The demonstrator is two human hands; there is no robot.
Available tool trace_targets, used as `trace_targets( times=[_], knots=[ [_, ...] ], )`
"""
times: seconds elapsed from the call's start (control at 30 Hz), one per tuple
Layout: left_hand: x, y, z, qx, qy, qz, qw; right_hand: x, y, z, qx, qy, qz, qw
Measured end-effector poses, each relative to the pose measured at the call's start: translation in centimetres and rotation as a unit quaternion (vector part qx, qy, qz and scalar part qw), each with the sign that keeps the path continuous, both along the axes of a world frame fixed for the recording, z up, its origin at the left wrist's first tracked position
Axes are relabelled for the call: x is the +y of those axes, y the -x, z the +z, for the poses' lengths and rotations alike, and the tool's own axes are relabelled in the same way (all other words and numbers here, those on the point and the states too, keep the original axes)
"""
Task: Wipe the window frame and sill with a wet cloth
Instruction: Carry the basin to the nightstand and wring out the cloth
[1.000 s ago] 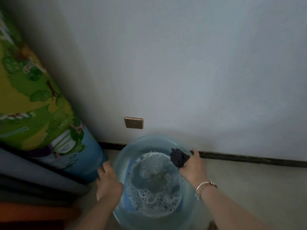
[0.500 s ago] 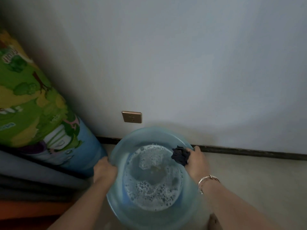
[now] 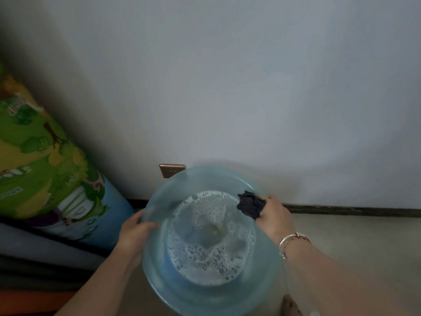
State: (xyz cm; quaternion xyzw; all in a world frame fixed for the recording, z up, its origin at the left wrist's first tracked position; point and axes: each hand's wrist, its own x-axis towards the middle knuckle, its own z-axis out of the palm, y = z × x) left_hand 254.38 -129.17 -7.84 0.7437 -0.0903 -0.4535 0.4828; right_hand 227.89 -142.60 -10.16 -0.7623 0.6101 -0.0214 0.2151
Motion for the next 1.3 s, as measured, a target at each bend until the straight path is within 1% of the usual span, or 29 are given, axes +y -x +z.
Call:
trace_targets(
  times=[0.1,0.23,0.37,0.4,0.43,0.6,0.73,0.83,1.03,1.07,1.17,1.3],
  knots=[
    [-0.1,0.5,2.1,0.048,0.042,-0.042,0.997,-0.4,1.1,3.1,0.002,0.010,-0.001,1.000],
    [-0.1,2.2,5.8,0.089,0.097,-0.081,0.988,-0.5,3.1,7.8,0.006,0.028,-0.031,0.999],
    [0.0,4.3,10.1,0.115,0.124,-0.133,0.977,-0.6,5.7,12.8,-0.023,0.045,-0.058,0.997],
    [0.0,5.2,12.0,0.116,0.132,-0.151,0.973,-0.6,7.0,14.9,-0.030,0.054,-0.060,0.996],
    [0.1,5.4,12.6,0.117,0.138,-0.159,0.971,-0.7,7.0,15.3,-0.031,0.053,-0.054,0.997],
    [-1.0,8.8,18.2,0.077,0.148,-0.165,0.972,-0.7,11.0,21.4,-0.040,0.074,-0.051,0.995],
    [-2.6,13.0,22.2,0.096,0.164,-0.174,0.966,-1.0,16.0,25.8,-0.037,0.098,-0.068,0.992],
    [-4.1,16.2,23.7,0.109,0.160,-0.199,0.961,-1.6,19.9,27.6,-0.016,0.116,-0.081,0.990],
    [-8.6,23.4,25.4,0.126,0.124,-0.264,0.948,-3.3,28.0,30.1,0.031,0.139,-0.143,0.979],
    [-10.2,25.1,25.6,0.132,0.108,-0.289,0.942,-3.7,30.0,30.6,0.039,0.137,-0.167,0.976],
    [-12.7,28.2,26.7,0.149,0.090,-0.330,0.928,-4.6,33.5,31.5,0.050,0.144,-0.197,0.969],
    [-17.0,33.8,29.1,0.151,0.072,-0.389,0.906,-5.8,39.5,33.2,0.062,0.143,-0.252,0.955]
  ],
)
